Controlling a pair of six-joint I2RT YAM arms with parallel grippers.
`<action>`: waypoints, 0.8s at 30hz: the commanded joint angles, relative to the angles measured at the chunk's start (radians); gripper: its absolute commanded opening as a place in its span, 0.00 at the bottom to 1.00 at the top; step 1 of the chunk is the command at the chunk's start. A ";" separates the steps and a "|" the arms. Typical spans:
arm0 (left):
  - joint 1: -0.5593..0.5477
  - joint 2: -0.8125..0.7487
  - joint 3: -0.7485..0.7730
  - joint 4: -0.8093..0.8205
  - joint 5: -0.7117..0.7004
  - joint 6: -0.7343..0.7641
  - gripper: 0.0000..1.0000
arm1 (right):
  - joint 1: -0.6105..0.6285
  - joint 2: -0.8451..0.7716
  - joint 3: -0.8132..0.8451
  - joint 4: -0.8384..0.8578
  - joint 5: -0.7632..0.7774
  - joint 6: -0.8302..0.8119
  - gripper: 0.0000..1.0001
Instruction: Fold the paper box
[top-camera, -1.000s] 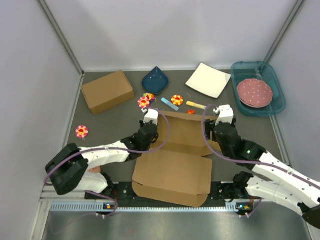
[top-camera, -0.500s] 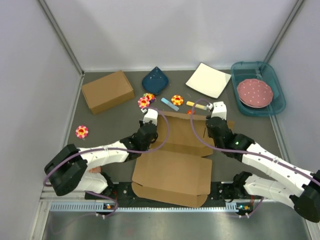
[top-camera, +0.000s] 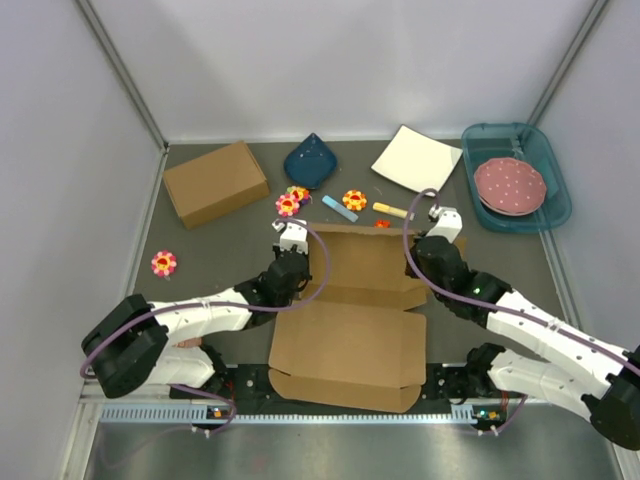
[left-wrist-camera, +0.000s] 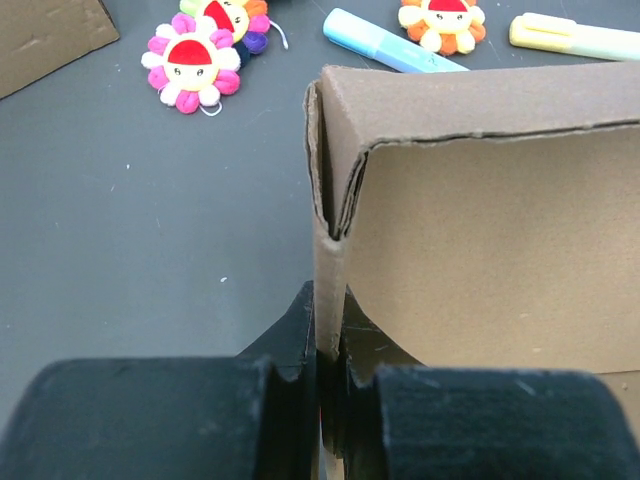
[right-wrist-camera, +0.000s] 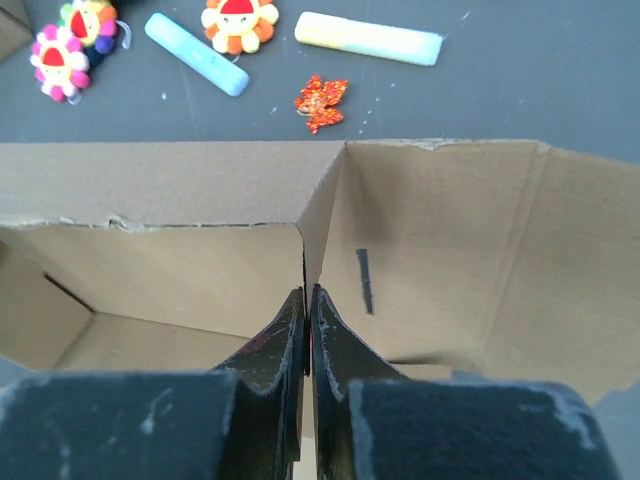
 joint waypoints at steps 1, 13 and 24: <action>0.000 -0.011 -0.011 -0.006 0.001 -0.044 0.00 | -0.008 -0.026 -0.063 0.116 -0.113 0.205 0.00; 0.002 -0.027 -0.004 -0.072 -0.050 -0.067 0.00 | -0.010 -0.204 -0.024 -0.079 -0.049 0.077 0.59; 0.002 -0.012 0.048 -0.214 -0.127 -0.179 0.00 | -0.008 -0.278 -0.182 -0.185 -0.058 0.227 0.58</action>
